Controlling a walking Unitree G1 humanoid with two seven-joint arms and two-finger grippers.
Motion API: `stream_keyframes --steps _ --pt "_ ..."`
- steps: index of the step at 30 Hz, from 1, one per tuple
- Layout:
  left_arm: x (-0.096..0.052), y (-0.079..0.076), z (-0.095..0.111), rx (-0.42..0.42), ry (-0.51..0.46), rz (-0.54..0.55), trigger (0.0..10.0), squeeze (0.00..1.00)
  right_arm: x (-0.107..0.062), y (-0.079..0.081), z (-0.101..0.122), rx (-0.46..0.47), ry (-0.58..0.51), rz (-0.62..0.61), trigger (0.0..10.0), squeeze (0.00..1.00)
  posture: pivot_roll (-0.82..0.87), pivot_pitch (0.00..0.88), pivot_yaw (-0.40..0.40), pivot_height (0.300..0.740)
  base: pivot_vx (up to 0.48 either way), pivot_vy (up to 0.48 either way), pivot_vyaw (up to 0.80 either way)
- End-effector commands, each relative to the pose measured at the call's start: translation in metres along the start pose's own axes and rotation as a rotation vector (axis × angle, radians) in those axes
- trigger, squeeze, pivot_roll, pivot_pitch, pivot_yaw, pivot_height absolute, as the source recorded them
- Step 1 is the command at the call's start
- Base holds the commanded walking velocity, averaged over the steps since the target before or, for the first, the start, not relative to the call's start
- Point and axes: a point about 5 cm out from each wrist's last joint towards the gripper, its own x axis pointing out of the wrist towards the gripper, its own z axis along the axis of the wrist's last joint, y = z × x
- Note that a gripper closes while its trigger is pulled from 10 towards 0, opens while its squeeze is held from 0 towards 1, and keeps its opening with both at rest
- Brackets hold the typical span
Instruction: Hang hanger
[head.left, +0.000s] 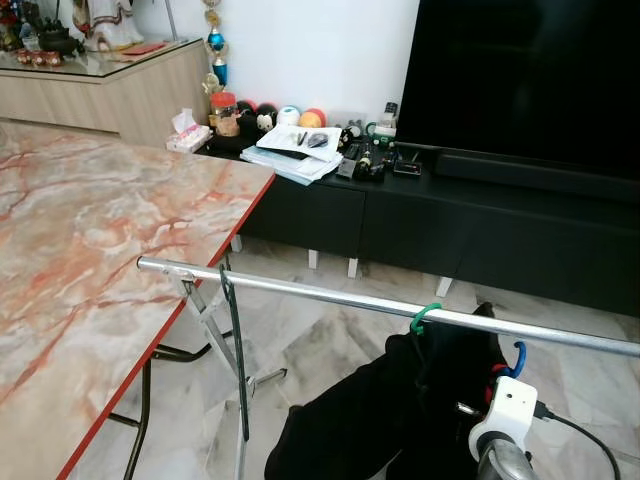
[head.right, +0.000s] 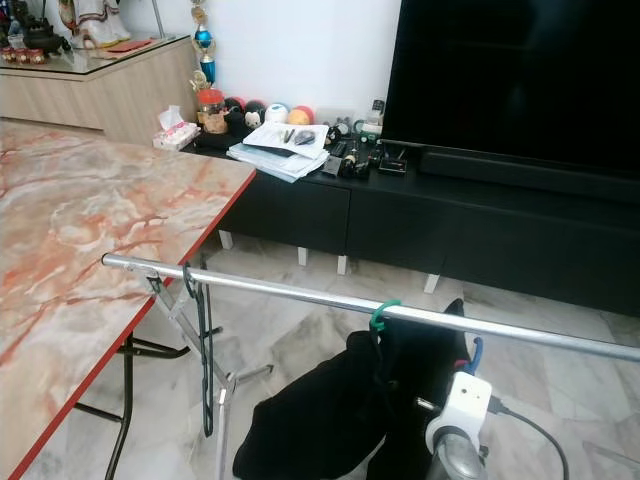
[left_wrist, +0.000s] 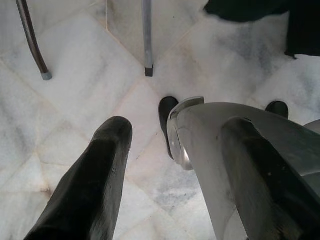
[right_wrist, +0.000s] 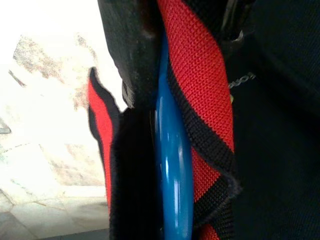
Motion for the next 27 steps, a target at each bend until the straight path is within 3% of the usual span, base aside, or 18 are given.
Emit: stream_keyframes --steps 1,11,27 --pt "-0.0029 -0.0048 -0.0148 0.006 0.053 -0.013 10.0 0.0 0.0015 -0.0007 0.0056 0.01 -0.027 -0.004 10.0 0.0 0.13 0.0 0.003 0.74 -0.311 0.0 0.0" --pt "-0.0032 -0.0061 -0.0163 0.004 0.056 -0.018 10.0 0.0 0.0004 0.0056 0.0031 0.014 -0.03 0.015 10.0 0.0 0.13 0.0 0.0 0.74 -0.312 0.0 0.0" --pt "-0.0029 -0.0058 -0.0152 0.001 0.054 -0.017 10.0 0.0 0.0028 -0.0004 0.007 0.041 -0.036 -0.035 10.0 0.0 0.13 0.0 0.005 0.74 -0.313 0.0 0.0"
